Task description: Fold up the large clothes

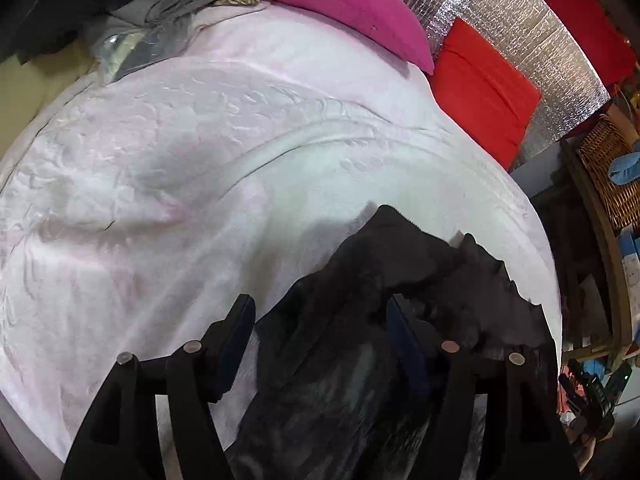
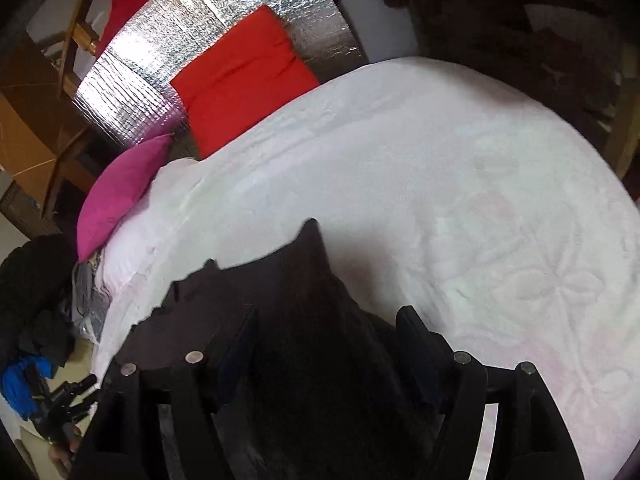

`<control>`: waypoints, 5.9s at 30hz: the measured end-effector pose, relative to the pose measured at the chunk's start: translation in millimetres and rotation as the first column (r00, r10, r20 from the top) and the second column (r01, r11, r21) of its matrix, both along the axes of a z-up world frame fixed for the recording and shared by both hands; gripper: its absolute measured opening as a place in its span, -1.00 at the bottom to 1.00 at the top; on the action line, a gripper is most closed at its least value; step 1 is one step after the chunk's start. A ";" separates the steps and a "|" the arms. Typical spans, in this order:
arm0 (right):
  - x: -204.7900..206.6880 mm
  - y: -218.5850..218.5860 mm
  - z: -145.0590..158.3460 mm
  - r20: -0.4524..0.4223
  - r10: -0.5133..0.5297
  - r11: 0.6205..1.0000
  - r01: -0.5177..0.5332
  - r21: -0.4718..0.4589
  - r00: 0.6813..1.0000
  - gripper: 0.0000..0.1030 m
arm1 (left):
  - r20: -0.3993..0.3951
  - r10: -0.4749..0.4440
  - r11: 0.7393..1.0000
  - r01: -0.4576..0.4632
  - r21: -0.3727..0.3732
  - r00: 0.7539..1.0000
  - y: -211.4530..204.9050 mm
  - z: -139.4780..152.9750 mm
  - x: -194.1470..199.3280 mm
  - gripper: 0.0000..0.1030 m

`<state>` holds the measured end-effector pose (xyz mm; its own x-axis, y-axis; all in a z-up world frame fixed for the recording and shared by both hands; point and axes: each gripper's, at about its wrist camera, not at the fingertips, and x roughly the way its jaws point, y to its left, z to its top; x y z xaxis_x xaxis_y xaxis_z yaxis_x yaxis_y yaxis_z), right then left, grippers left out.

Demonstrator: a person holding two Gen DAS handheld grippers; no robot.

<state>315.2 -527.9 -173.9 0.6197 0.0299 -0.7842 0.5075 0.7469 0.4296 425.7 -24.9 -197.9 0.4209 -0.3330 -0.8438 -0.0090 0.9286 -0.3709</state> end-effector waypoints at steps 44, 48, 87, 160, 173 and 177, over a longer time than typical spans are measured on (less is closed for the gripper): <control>-115.8 58.9 29.0 0.155 0.000 0.977 0.033 -0.213 0.988 -0.40 | 0.207 -0.147 0.900 0.045 0.433 0.967 -13.7 -16.0 -137.1 0.35; -100.3 67.8 15.6 0.065 0.050 0.976 -0.035 -0.215 0.997 -0.40 | 0.208 -0.155 0.894 0.047 0.446 0.966 -15.6 -16.7 -137.7 0.35; -181.3 80.0 -52.3 0.107 -0.149 0.895 0.088 0.436 0.983 0.67 | -0.022 -0.042 0.950 0.033 -0.310 0.999 46.4 -58.3 -164.4 0.59; -9.8 53.7 -23.7 0.286 0.213 0.903 -0.300 0.309 0.934 0.04 | 0.057 -0.322 0.844 0.314 -0.435 0.945 -20.5 -46.4 -21.2 0.09; -43.3 26.3 -54.9 0.094 0.063 0.939 -0.091 0.332 0.994 0.51 | -0.086 -0.250 0.921 0.210 -0.327 0.964 -4.5 -58.5 -30.3 0.52; -79.7 23.9 -40.3 0.105 0.021 0.950 -0.053 0.308 0.994 0.53 | -0.035 -0.207 0.938 0.188 -0.290 0.978 0.8 -38.6 -45.2 0.52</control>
